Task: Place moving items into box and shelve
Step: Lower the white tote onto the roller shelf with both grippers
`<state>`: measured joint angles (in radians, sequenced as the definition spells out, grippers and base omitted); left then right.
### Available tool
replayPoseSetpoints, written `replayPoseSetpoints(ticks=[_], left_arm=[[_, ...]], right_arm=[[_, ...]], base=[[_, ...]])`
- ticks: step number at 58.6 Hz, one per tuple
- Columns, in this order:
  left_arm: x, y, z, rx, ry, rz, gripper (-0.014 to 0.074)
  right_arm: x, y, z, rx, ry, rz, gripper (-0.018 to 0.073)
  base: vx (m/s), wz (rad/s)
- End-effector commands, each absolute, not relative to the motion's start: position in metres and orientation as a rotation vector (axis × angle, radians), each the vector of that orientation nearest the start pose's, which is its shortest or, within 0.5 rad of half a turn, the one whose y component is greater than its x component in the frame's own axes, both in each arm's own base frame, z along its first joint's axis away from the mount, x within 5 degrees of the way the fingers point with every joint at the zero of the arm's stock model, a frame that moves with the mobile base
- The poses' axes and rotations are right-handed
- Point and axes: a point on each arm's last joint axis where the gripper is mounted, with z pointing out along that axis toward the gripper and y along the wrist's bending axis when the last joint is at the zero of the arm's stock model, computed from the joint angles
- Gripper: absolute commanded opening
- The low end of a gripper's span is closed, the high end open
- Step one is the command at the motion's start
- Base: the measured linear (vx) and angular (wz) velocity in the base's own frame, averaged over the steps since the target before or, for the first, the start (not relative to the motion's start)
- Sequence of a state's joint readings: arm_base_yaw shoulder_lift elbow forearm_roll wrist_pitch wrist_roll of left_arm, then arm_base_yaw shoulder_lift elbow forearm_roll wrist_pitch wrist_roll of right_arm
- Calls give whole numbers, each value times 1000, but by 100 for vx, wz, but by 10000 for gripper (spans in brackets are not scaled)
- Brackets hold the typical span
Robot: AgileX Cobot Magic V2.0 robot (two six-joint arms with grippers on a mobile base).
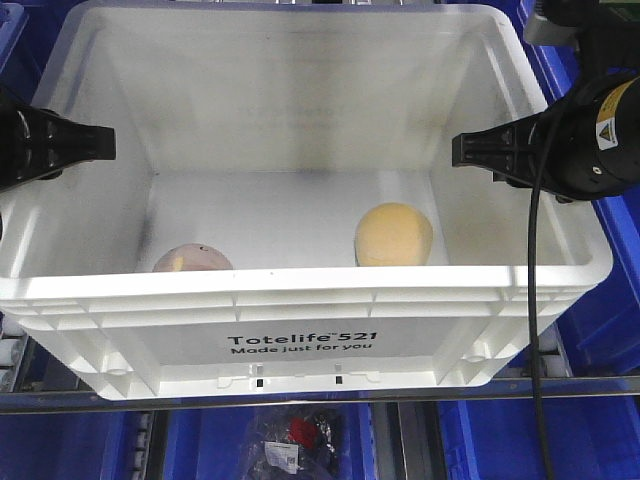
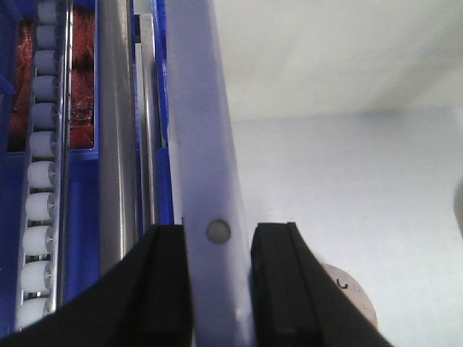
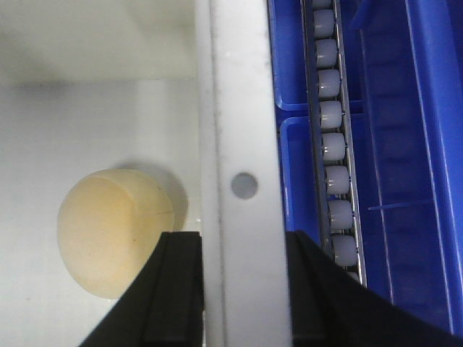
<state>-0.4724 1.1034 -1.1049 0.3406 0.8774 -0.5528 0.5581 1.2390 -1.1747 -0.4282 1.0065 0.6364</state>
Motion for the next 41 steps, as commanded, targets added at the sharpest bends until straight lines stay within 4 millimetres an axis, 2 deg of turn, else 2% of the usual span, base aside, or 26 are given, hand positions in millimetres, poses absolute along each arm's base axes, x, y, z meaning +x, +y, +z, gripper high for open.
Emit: replayPoseSetpoints(ticks=[1,41], left_arm=[[203,-75,405,86,2117,-110,147],[203,-75,405,86,2117,-110,147]], right_arm=[[226,94,391,-81,2241,-50,60],[226,94,391,-81,2240,-48,60]], base=[[2,0],[0,0]])
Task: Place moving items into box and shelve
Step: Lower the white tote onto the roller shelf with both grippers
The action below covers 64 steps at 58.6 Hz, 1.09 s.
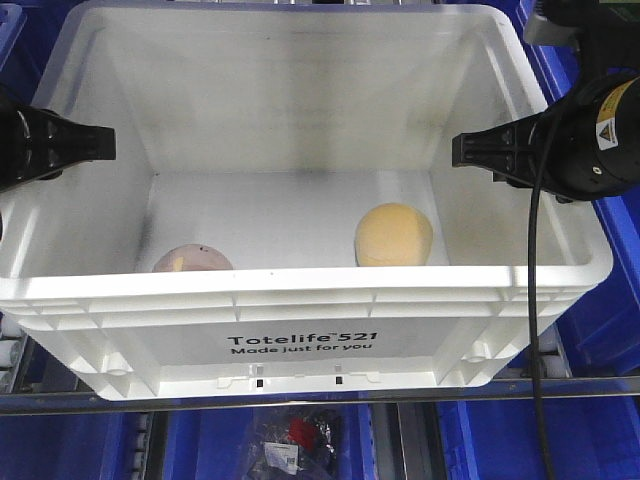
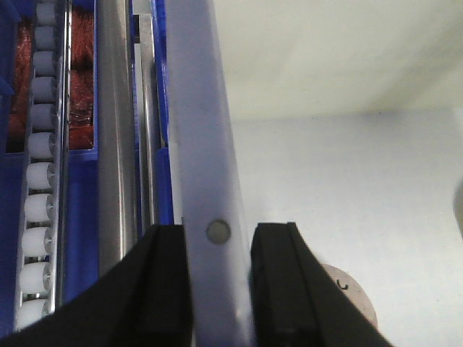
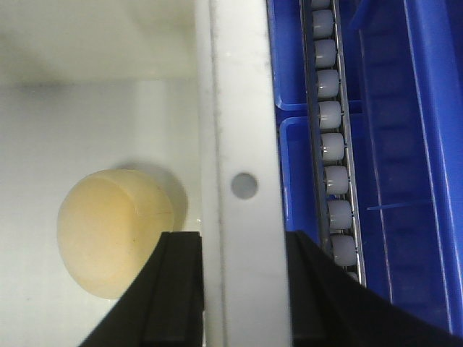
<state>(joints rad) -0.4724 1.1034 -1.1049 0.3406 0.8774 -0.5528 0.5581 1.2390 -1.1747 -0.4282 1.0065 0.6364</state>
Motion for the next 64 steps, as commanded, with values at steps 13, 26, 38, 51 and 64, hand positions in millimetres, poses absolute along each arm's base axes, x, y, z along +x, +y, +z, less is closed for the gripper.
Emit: replayPoseSetpoints(ticks=[13,26,38,51,64], left_arm=[[205,-77,408,100,2073,-136,147],[223,-82,401,165,2051,-39,147],[252,-92,375,245,2114,96,147],[274,-99,352,301,2151,197,160],[275,-99,350,298,2165,206,379]], right_arm=[[229,97,393,-96,2208,-17,60],[250,113,383,-173,2154,-4,60],[279,132,355,-257,2158,-32,60],[296,144,334,-289,2184,-36,123],[295,144,336,-290,2174,-28,399]], base=[[0,0],[0,0],[0,0],[0,0],[0,0]])
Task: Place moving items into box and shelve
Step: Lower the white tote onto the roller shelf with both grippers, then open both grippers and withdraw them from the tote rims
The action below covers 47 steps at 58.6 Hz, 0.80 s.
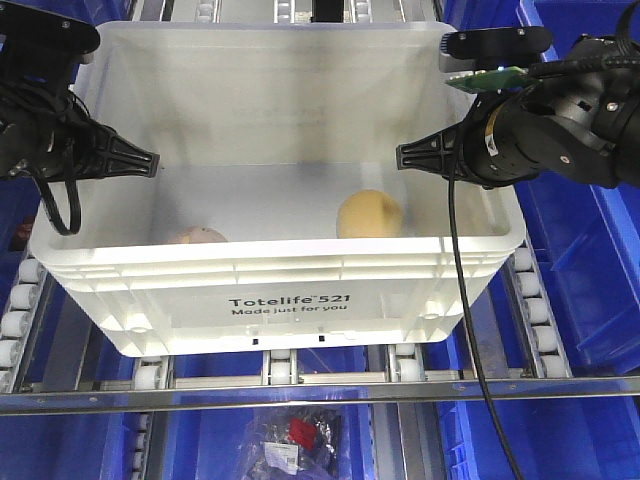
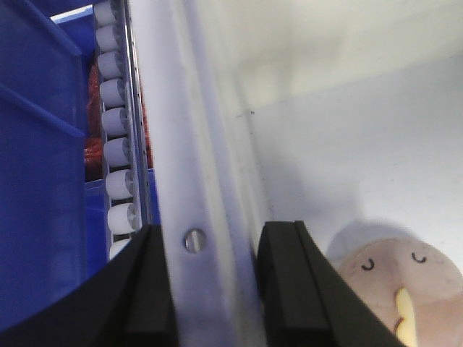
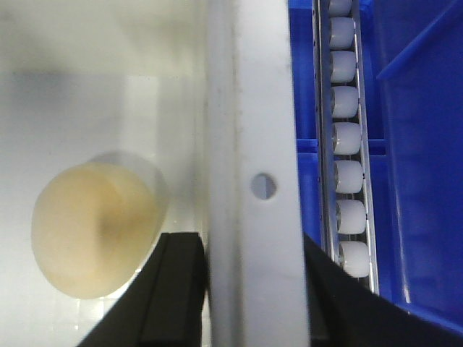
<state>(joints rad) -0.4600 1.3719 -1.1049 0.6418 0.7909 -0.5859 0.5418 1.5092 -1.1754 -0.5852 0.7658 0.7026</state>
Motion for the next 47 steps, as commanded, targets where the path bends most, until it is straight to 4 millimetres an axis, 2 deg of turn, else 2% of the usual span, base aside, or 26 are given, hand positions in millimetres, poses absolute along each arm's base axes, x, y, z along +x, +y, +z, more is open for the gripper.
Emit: replayPoseSetpoints(ticks=[1,9,16,26,36,41,47], left_arm=[[275,-99,350,295,2166,205,400],[266,-97,360,262,2152,154,571],[251,-93,373,218,2140,72,642],[223,-83,391,230,2135,5,639],[181,-70,409,294,2143,-80,604],[160,-66,410,347,2109,-153,584],[133,-61,400,392,2072,-242,567]], right_arm=[[295,144,336,-289,2173,-27,419],[290,140,344,-276,2158,-23,573],[281,137,355,-262,2145,13,619],[261,129,371,-328,2134,49,599],[221,111,370,-391,2091,102,581],[196,98,370,-424,2057,120,578],[168,83,369,-452,2032,139,578]], base=[[0,0],[0,0],[0,0],[0,0],[0,0],[0,0],[0,0]])
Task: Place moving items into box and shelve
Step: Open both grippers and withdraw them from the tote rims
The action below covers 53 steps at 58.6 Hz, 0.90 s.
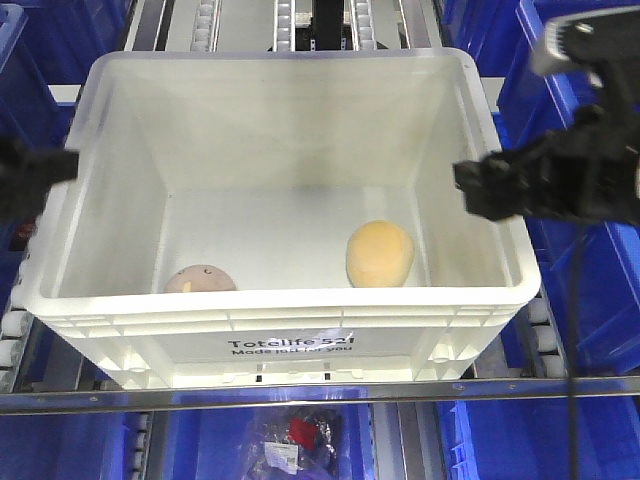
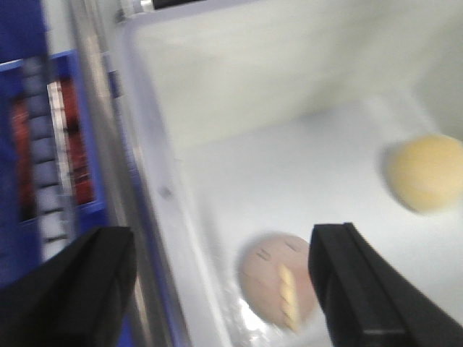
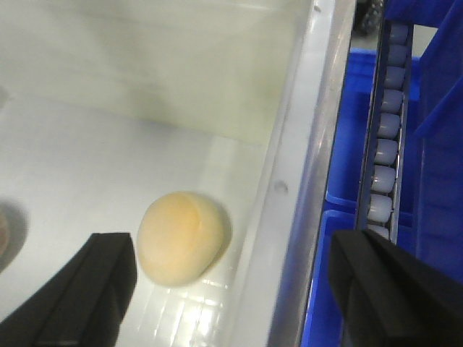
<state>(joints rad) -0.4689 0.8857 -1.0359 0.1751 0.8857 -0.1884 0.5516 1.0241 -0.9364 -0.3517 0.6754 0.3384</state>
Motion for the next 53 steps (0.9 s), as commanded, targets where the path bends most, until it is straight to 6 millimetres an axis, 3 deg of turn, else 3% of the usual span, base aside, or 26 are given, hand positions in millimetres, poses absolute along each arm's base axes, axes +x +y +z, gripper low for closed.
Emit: replayPoseSetpoints(ticks=[1,13,23,37,45,53], left_arm=[[128,-60,396,400,2066,-255,566],[79,-42,351,477,2024,-316,559],[60,-33,330,469,2006,-334,559],[56,-31,318,472,2017,-332,520],[56,-31,317,473,2020,-329,409],[56,-31,317,474,2019,-327,257]], right_arm=[[164,81,368,-460,2031,138,578],[105,53,348,-594,2035,168,578],[77,39,336,-608,2039,196,578],[68,31,328,-577,2077,187,533],[67,30,326,-582,2091,172,416],[67,30,326,-582,2100,176,230]], base=[[0,0],[0,0],[0,0],[0,0],[0,0],[0,0]])
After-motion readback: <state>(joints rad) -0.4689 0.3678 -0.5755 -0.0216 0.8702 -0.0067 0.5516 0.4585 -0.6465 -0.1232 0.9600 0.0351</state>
